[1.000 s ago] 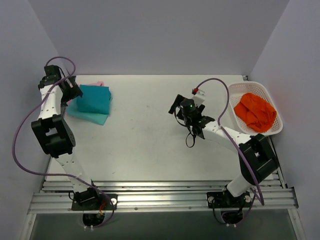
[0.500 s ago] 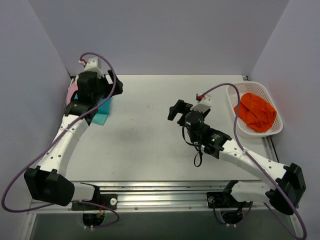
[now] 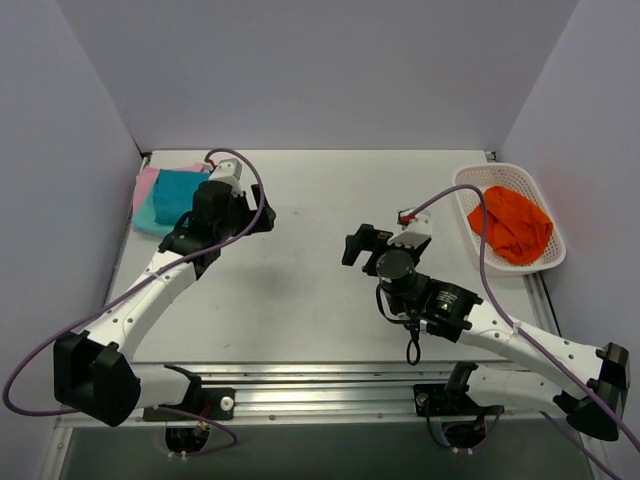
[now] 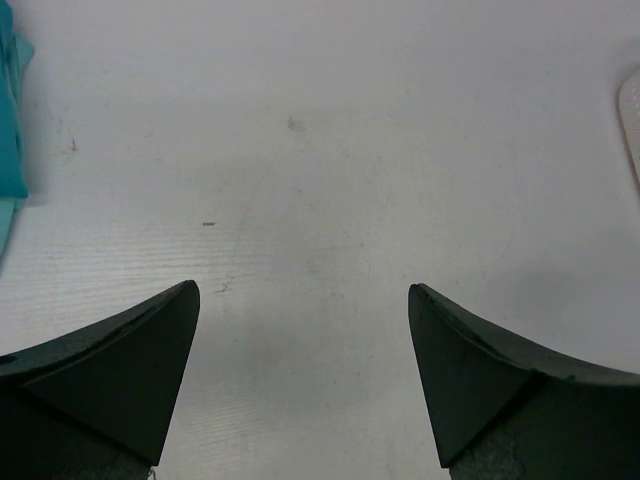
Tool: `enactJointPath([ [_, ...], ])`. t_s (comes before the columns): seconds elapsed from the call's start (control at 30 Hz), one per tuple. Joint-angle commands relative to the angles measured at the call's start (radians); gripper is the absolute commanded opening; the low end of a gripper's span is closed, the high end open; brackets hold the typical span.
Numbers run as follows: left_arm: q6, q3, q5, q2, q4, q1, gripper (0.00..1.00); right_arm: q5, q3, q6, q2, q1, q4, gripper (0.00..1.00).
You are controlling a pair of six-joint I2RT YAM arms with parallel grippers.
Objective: Fold and stack the t-shirts
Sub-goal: Put the neatly folded tshirt into the corner of the board with the left arm
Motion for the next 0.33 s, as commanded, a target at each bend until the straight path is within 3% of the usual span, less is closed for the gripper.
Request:
enactJointPath([
  [0.0,0.024,-0.005,-0.028,-0.063,0.074,-0.001,0.94,0.092,0.045,-0.015,0.007,0.012,-0.044,1.00],
  [0.3,0.037,0.007,-0.020,-0.049,0.077,-0.001,0.94,0.139,0.050,-0.024,0.026,0.019,-0.036,1.00],
])
